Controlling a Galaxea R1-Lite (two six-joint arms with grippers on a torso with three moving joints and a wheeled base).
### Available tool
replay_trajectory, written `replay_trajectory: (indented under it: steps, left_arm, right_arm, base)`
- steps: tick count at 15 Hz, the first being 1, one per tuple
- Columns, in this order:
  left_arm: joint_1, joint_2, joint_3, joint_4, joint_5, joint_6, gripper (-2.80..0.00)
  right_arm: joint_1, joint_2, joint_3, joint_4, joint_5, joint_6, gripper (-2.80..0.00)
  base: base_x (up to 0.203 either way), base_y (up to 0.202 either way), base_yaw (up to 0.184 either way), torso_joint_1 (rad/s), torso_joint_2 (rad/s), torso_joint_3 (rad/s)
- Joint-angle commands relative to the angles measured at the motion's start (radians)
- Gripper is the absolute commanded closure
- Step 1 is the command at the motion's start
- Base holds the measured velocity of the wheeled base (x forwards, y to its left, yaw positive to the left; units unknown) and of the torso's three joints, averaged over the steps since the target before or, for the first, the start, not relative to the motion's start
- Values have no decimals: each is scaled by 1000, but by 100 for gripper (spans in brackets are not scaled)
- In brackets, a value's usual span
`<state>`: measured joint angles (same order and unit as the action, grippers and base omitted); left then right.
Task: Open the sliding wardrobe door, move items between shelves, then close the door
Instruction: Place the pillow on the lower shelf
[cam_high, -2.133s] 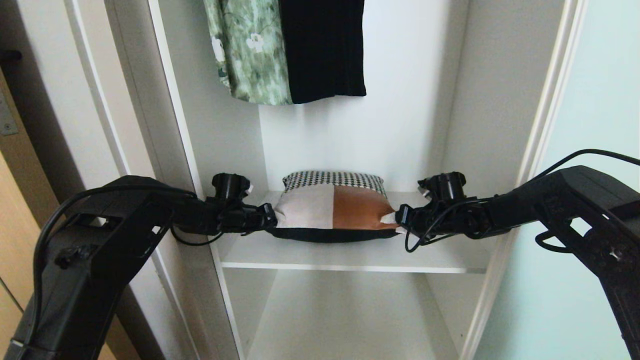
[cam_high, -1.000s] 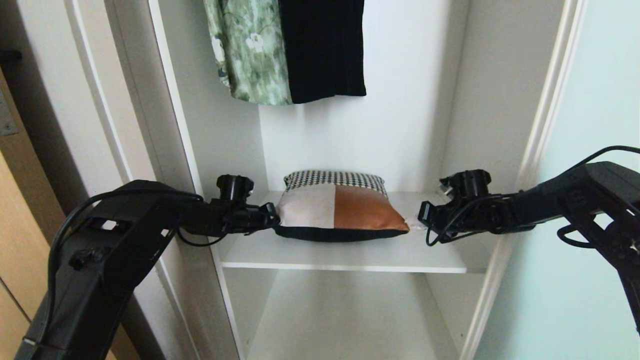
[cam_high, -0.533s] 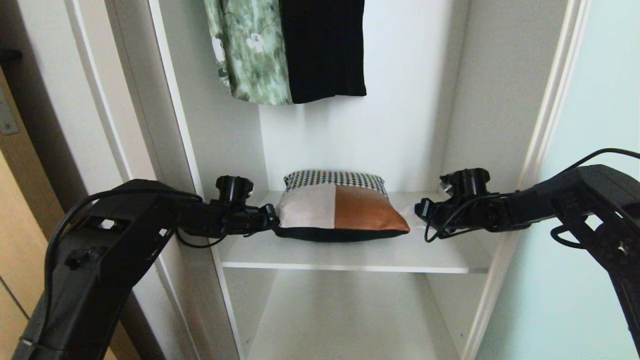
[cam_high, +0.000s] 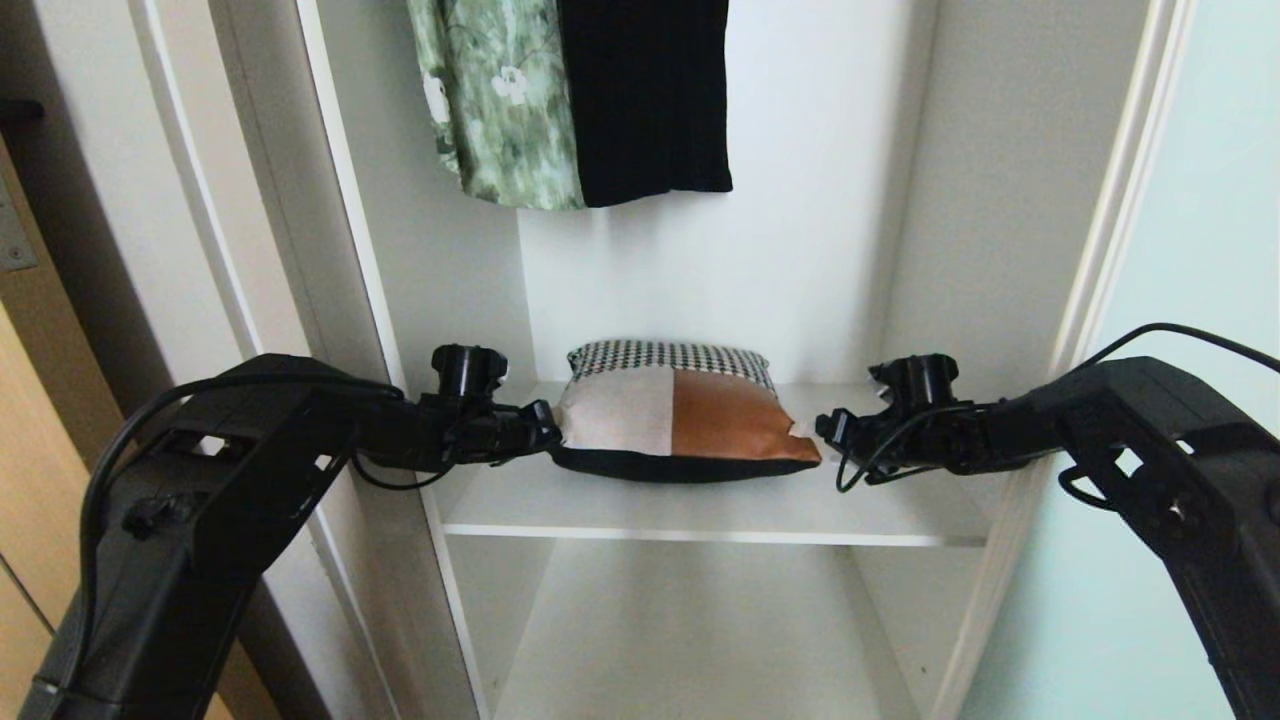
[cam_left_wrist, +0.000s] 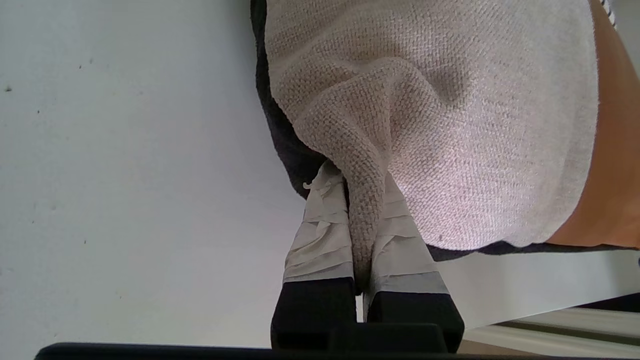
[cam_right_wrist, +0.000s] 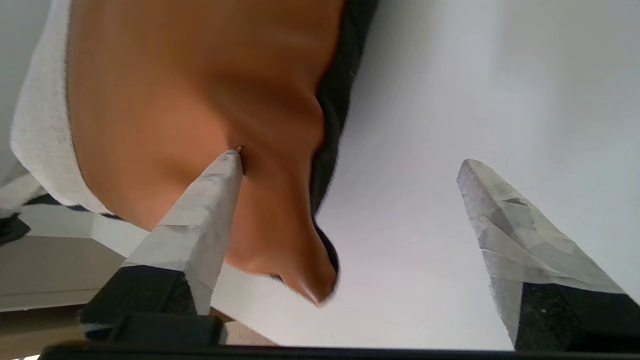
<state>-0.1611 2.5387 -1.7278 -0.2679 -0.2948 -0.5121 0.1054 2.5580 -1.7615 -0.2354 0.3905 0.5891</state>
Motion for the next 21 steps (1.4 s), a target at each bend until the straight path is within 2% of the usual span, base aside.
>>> replay_trajectory:
  steps: [1,13,17,18,21]
  left_arm:
    - [0,-1,10,-8,-1,-3,0]
    - [-9,-8,10,-8,-1,0,0]
    - [-9,0,10,-13,-1,0,0]
    - [-9,0,10,-13,-1,-2,0]
    - [-9,7,11,-13,-1,-3,0]
  right_arm:
    - [3,17,-25,-1,7,4,-280]
    - [27,94,-168,38,8,9,-280]
    - [28,92,-167,71,11,8,-280]
    - [33,88,-161,71,10,3,0]
    - [36,96,-167,82,10,0,0]
  base:
    - [0,0,0,0,0,0]
    - [0,0,0,0,0,0]
    - [0,0,0,0,0,0]
    - [0,0,0,0,0,0]
    - [0,0,0,0,0,0]
